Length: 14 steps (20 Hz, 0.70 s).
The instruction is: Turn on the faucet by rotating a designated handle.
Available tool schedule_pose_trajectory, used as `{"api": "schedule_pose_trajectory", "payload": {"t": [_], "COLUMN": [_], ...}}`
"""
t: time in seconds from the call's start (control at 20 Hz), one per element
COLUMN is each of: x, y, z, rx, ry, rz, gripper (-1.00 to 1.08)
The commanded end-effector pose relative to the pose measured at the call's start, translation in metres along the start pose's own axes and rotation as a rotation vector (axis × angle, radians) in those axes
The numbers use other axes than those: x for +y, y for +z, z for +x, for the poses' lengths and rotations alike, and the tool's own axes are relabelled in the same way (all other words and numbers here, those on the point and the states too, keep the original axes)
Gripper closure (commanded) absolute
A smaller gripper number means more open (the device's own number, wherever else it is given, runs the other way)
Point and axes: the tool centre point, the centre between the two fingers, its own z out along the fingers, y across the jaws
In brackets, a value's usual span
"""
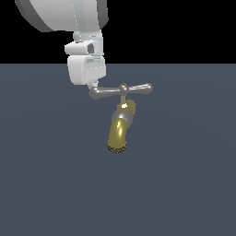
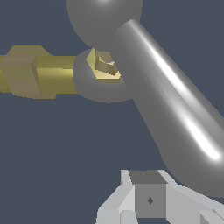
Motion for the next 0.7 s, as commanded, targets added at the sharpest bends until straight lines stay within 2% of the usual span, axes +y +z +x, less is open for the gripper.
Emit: {"api": "schedule_pose_trajectory", "payload": {"t": [0.0,0.05,0.65], "x": [0.01,0.002,0.031], "y": [0.0,0.0,0.0], "z": [-0.006,0.001,0.02], "rx": [0.0,0.004,0.002], "ry": [-0.01,0.0,-0.003], "rz": [-0.007,0.001,-0.002], "gripper": [1.08,1.08,1.08]}}
